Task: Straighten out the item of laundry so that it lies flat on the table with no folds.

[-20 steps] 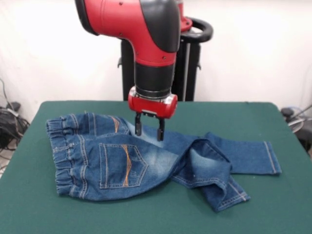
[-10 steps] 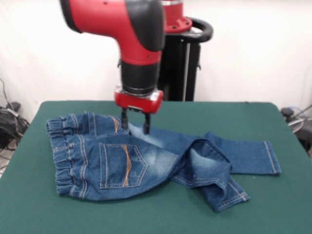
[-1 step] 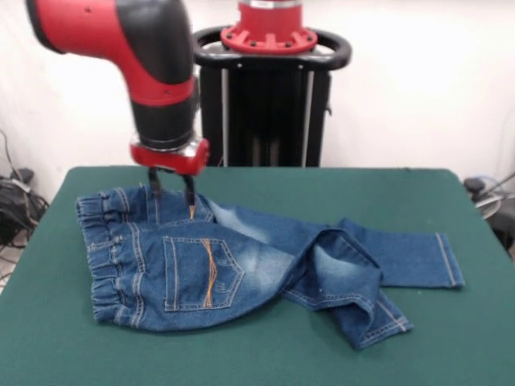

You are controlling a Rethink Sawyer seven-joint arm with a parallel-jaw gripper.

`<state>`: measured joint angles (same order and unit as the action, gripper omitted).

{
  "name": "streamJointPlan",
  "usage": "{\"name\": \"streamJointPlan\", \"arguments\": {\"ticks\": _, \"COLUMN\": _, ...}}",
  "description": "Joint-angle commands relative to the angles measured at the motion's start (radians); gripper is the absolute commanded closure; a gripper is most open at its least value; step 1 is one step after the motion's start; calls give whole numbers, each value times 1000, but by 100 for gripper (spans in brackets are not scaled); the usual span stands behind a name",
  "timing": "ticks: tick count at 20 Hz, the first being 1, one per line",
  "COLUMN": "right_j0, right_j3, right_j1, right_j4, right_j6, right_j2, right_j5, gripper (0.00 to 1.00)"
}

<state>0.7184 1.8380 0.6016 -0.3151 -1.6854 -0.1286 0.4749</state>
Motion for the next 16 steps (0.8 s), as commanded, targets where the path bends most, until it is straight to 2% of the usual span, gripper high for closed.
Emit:
{"name": "streamJointPlan", "arguments": {"ticks": 1, "right_j0": 63, "right_j3": -83, "right_j1": -53, "right_j4": -89, "right_j6": 226, "right_j2": -188, "right_j5": 86, "gripper": 0}}
{"name": "streamJointPlan", "arguments": {"ticks": 11, "right_j0": 115, "right_j3": -100, "right_j1": -46, "right_j4": -145, "right_j6": 238, "right_j2": -225, "right_j5": 115, "gripper": 0}}
{"name": "streamJointPlan", "arguments": {"ticks": 16, "right_j0": 145, "right_j3": -117, "right_j1": -27, "right_j4": -176, "right_j6": 299, "right_j2": -242, "right_j5": 164, "gripper": 0}}
